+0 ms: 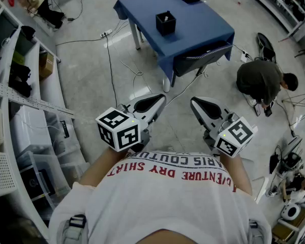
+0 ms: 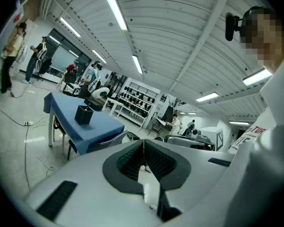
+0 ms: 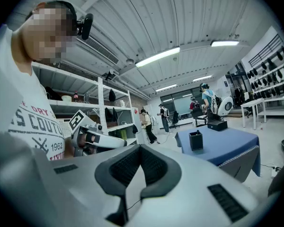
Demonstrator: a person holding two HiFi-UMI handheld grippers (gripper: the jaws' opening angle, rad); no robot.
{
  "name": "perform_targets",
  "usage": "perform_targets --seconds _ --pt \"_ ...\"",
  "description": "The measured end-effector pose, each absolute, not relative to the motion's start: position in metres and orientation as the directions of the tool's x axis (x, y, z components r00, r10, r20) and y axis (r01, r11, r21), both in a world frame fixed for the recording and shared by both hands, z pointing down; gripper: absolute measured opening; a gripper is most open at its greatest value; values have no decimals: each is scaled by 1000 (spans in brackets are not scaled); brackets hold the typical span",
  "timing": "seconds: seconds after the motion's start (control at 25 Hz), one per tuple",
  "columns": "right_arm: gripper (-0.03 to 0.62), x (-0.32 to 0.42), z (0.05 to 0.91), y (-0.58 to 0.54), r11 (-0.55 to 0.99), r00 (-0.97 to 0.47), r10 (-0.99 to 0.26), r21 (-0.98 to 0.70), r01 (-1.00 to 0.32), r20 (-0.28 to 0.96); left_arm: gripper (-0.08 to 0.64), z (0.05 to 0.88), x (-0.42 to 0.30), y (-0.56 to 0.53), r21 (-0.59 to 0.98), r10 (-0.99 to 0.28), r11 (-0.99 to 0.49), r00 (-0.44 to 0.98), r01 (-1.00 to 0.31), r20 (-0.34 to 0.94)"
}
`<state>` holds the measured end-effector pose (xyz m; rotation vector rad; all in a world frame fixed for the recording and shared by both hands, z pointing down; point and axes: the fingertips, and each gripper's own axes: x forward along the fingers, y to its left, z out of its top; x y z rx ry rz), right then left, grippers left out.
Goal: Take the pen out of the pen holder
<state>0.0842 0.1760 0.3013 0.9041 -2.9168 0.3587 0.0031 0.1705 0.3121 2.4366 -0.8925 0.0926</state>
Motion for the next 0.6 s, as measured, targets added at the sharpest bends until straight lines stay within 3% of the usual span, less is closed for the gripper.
perform_targets --seconds 0.32,0.36,0.4,0.44,0.6 --pt "29 93 299 174 780 -803 -582 -193 -595 125 32 315 7 173 469 -575 -636 782 -613 243" --pt "70 92 299 174 784 -805 -579 -185 -593 129 32 315 7 173 470 -574 -636 782 -612 242" --pt "176 91 298 175 788 -807 -575 -178 -590 130 32 315 7 172 471 -573 -636 783 -611 240" --pt "233 90 297 174 789 -807 -576 -172 -590 128 32 315 7 172 473 -572 -637 785 -608 238" --pt "351 87 296 170 771 -781 -612 -127 -624 124 32 312 1 172 479 -574 -644 791 -596 212"
